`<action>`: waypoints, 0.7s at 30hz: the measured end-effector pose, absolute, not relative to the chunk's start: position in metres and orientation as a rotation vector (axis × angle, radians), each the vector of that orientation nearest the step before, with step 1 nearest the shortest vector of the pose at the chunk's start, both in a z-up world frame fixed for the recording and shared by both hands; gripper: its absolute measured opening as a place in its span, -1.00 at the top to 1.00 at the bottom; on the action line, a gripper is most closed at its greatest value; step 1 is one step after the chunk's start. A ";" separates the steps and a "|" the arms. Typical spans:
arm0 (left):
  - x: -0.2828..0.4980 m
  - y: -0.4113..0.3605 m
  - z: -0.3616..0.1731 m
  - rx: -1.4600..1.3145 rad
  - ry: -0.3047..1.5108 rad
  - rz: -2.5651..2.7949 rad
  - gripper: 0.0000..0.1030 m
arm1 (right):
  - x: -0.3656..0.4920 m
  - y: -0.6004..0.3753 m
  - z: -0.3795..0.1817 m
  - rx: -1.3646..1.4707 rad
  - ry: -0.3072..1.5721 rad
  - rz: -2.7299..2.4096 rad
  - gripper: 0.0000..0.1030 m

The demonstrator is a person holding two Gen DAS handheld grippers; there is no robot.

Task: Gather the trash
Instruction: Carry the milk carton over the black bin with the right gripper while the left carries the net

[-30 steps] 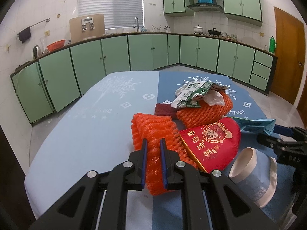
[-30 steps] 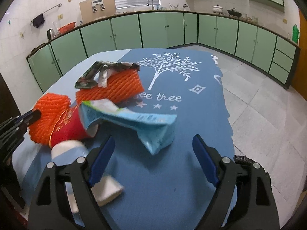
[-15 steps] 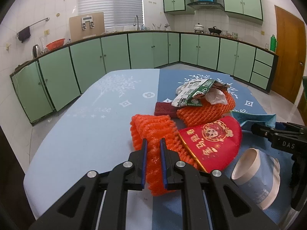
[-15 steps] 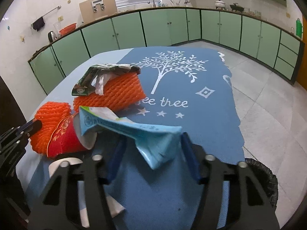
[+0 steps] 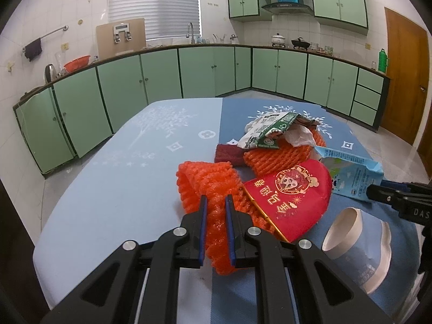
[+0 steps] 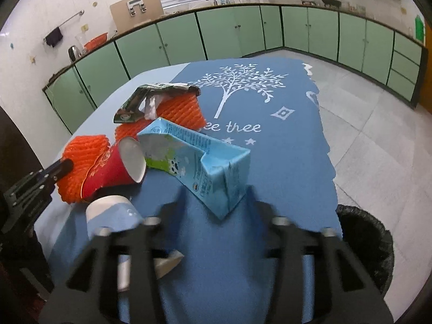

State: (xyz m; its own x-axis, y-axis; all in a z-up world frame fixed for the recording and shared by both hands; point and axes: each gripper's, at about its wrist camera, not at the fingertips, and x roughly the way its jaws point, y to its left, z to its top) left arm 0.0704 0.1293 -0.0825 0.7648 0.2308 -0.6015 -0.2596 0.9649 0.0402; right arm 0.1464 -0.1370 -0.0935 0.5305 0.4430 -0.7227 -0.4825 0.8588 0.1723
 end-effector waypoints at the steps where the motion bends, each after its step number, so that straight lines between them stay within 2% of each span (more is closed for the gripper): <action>1: 0.070 0.130 -0.082 -0.046 0.647 0.267 0.76 | 0.147 -0.135 -0.093 -0.065 0.835 0.542 -0.16; 5: 0.070 0.129 -0.084 -0.050 0.651 0.268 0.76 | 0.154 -0.132 -0.097 -0.078 0.833 0.543 -0.25; 10: 0.070 0.130 -0.085 -0.049 0.656 0.271 0.76 | 0.168 -0.133 -0.105 -0.051 0.853 0.560 -0.26; 12: 0.070 0.130 -0.085 -0.050 0.658 0.272 0.76 | 0.169 -0.130 -0.106 -0.062 0.858 0.582 -0.06; 13: 0.070 0.130 -0.084 -0.050 0.657 0.272 0.76 | 0.169 -0.128 -0.106 -0.068 0.859 0.589 0.15; 14: 0.070 0.130 -0.083 -0.050 0.656 0.272 0.76 | 0.168 -0.127 -0.105 -0.076 0.860 0.588 0.22; 17: 0.070 0.130 -0.081 -0.053 0.648 0.269 0.76 | 0.162 -0.130 -0.100 -0.060 0.838 0.597 0.33; 21: 0.066 0.129 -0.078 -0.052 0.632 0.264 0.76 | 0.153 -0.137 -0.088 -0.030 0.800 0.564 0.39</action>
